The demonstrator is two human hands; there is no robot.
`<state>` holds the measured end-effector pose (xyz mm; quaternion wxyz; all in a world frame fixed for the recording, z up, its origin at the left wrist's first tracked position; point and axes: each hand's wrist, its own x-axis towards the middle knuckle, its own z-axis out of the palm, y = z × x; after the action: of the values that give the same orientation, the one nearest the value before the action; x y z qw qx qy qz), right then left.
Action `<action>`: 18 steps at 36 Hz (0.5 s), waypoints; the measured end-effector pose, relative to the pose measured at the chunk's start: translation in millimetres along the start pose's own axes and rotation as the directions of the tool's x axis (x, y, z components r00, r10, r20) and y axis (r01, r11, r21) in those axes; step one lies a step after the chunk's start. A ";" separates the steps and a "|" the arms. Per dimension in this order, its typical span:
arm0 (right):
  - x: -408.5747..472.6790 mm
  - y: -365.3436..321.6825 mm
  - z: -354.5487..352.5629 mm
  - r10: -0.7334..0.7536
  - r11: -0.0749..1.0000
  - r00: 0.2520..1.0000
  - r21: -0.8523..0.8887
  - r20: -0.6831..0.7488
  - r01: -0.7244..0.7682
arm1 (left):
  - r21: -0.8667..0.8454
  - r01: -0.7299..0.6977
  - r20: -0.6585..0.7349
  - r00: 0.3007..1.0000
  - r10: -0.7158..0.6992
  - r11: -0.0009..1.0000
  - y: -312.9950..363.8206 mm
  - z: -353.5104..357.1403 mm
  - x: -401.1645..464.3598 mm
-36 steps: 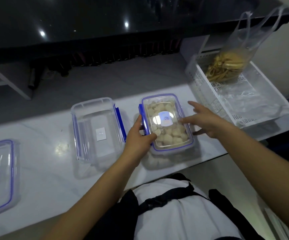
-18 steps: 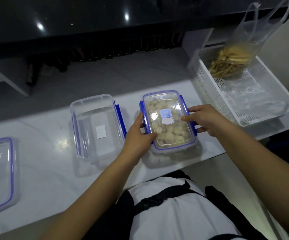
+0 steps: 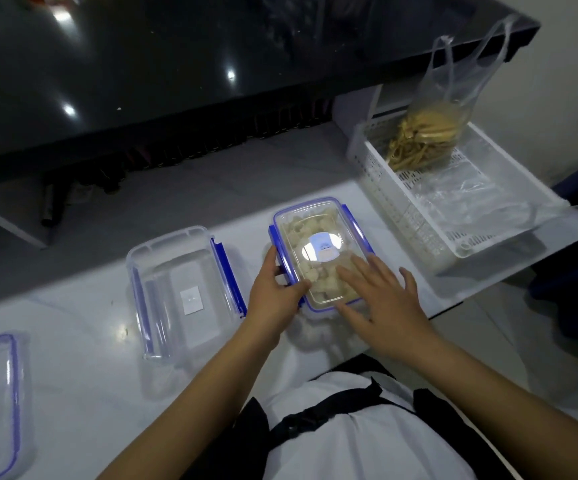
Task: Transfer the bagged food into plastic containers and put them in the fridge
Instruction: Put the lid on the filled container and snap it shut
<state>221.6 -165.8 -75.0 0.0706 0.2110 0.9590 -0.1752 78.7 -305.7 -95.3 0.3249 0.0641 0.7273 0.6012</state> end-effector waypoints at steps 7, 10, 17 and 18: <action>21.4 25.1 -22.0 0.019 0.998 0.999 -0.060 -0.030 -0.021 | 0.000 -0.038 0.037 0.999 0.038 0.999 18.5 29.4 21.5; 31.1 32.9 -30.0 -0.010 0.997 0.999 -0.076 -0.045 0.006 | 0.002 -0.035 0.048 0.998 0.035 0.999 29.6 44.3 30.1; 38.1 60.5 -43.9 -0.007 1.000 0.998 -0.024 0.055 0.008 | 0.014 -0.005 0.034 0.999 0.005 1.000 33.0 69.4 37.9; 42.5 70.5 -49.9 -0.014 1.000 0.998 -0.008 0.056 0.014 | 0.021 0.004 0.019 1.000 -0.005 1.000 37.3 77.7 40.4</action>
<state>210.5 -71.5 -59.2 0.0968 0.1991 0.9589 -0.1777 78.7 -211.4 -82.2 0.3326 0.0717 0.7306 0.5920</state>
